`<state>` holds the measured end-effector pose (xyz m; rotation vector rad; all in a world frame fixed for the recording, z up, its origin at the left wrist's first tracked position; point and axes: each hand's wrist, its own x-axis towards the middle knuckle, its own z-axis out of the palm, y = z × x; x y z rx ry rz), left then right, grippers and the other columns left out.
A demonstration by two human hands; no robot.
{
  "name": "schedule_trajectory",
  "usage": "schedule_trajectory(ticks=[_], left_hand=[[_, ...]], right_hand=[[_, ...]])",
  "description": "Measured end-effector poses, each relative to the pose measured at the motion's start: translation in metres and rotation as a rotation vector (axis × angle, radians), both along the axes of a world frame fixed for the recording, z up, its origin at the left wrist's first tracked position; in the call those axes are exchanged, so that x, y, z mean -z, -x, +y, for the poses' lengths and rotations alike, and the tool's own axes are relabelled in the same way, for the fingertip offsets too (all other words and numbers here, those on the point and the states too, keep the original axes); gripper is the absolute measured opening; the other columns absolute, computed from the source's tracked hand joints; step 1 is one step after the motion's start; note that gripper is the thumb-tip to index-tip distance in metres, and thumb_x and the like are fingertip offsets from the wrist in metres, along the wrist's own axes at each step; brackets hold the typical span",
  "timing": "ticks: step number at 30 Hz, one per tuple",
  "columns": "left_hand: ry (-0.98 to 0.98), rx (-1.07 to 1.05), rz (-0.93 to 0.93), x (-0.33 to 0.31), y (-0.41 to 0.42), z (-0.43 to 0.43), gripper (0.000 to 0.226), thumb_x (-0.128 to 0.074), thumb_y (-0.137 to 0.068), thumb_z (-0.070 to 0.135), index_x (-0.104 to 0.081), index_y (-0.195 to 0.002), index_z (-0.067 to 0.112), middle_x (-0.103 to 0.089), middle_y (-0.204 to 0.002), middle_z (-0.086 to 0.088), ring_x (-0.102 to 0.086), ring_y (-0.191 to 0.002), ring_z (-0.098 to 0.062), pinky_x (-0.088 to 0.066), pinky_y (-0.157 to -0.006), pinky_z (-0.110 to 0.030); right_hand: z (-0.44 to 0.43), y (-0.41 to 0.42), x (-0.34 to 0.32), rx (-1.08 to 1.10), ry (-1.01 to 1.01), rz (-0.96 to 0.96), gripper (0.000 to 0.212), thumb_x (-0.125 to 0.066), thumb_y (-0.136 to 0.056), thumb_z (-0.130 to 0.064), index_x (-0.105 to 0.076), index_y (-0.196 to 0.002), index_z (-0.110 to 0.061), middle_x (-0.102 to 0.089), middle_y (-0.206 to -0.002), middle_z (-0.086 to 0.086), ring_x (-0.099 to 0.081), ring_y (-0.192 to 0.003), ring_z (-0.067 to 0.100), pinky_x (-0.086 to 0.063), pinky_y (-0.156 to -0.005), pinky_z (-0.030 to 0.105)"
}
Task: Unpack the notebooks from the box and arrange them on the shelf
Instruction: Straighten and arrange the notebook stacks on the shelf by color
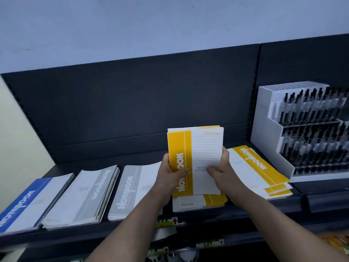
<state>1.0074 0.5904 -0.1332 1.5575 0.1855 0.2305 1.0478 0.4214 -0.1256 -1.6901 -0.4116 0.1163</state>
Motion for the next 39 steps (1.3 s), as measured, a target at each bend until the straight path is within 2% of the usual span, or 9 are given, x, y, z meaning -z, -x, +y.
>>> schedule_trajectory(ticks=[4,9,16,20,26,31,35,37,39], left_hand=[[-0.032,-0.021,-0.024,0.002,-0.003,-0.002,0.044,-0.071,-0.085,0.006,-0.050,-0.119,0.025,-0.069,-0.112,-0.005,-0.067,-0.104,-0.026,-0.055,-0.087,-0.054],[-0.092,-0.034,-0.030,0.003,0.000,-0.007,0.041,-0.069,-0.088,0.008,-0.046,-0.117,0.027,-0.067,-0.112,-0.002,-0.066,-0.103,-0.021,-0.057,-0.086,-0.048],[-0.114,-0.034,-0.073,0.006,0.003,-0.008,0.036,-0.065,-0.091,0.007,-0.045,-0.110,0.031,-0.066,-0.110,0.000,-0.066,-0.100,-0.016,-0.059,-0.076,-0.033],[-0.142,0.023,-0.026,0.006,0.005,-0.002,0.038,-0.065,-0.091,0.011,-0.046,-0.113,0.035,-0.067,-0.115,0.001,-0.066,-0.105,-0.017,-0.058,-0.085,-0.040],[-0.269,0.017,-0.010,-0.028,-0.010,-0.006,0.036,-0.068,-0.089,0.012,-0.051,-0.120,0.020,-0.067,-0.112,-0.003,-0.068,-0.100,-0.019,-0.058,-0.083,-0.040],[-0.217,0.044,0.176,-0.040,-0.050,-0.062,0.034,-0.073,-0.085,0.016,-0.055,-0.113,0.015,-0.067,-0.106,-0.005,-0.067,-0.094,-0.024,-0.056,-0.076,-0.039],[-0.326,0.124,0.321,-0.019,-0.072,-0.111,0.026,-0.081,-0.077,0.023,-0.059,-0.090,0.015,-0.070,-0.107,-0.010,-0.069,-0.095,-0.028,-0.056,-0.086,-0.047],[-0.408,0.150,0.371,-0.013,-0.077,-0.129,0.031,-0.082,-0.076,0.026,-0.054,-0.083,0.016,-0.068,-0.109,-0.012,-0.066,-0.099,-0.030,-0.055,-0.089,-0.046],[-0.511,0.148,0.397,-0.008,-0.082,-0.141,0.041,-0.081,-0.075,0.032,-0.057,-0.098,0.008,-0.065,-0.113,-0.011,-0.064,-0.102,-0.029,-0.055,-0.090,-0.042]], right_hand=[[0.000,0.000,-0.002,0.003,-0.069,-0.048,0.062,-0.045,-0.097,0.000,-0.013,-0.139,-0.033,-0.042,-0.131,-0.004,-0.045,-0.116,0.011,-0.044,-0.079,0.018],[0.000,0.000,0.003,0.073,0.053,-0.088,0.053,-0.040,-0.100,-0.006,-0.010,-0.141,-0.022,-0.042,-0.131,0.002,-0.045,-0.118,0.019,-0.043,-0.089,0.030],[0.000,0.004,0.013,0.115,0.196,-0.092,0.036,-0.040,-0.100,-0.007,-0.018,-0.128,-0.009,-0.044,-0.120,0.005,-0.046,-0.108,0.019,-0.041,-0.080,0.031],[0.002,0.005,0.011,0.155,0.193,-0.098,0.034,-0.042,-0.099,-0.006,-0.020,-0.126,-0.010,-0.047,-0.117,0.006,-0.049,-0.106,0.020,-0.047,-0.081,0.034],[-0.007,-0.010,-0.024,0.242,0.134,-0.089,0.041,-0.043,-0.097,-0.005,-0.028,-0.134,-0.013,-0.050,-0.119,0.007,-0.052,-0.103,0.025,-0.045,-0.076,0.035],[-0.060,-0.056,-0.042,0.346,0.413,0.026,0.036,-0.049,-0.092,-0.006,-0.046,-0.128,-0.007,-0.057,-0.124,0.012,-0.055,-0.111,0.032,-0.046,-0.092,0.038],[-0.112,-0.065,-0.015,0.351,0.624,0.219,0.019,-0.052,-0.087,-0.005,-0.063,-0.102,0.002,-0.067,-0.102,0.021,-0.064,-0.094,0.033,-0.050,-0.077,0.035],[-0.126,-0.063,-0.008,0.305,0.714,0.235,0.028,-0.052,-0.088,-0.005,-0.062,-0.114,0.002,-0.068,-0.107,0.021,-0.064,-0.099,0.034,-0.052,-0.085,0.040],[-0.133,-0.065,-0.009,0.304,0.812,0.225,0.041,-0.052,-0.091,-0.008,-0.051,-0.130,0.003,-0.065,-0.116,0.020,-0.061,-0.108,0.034,-0.049,-0.088,0.035]])
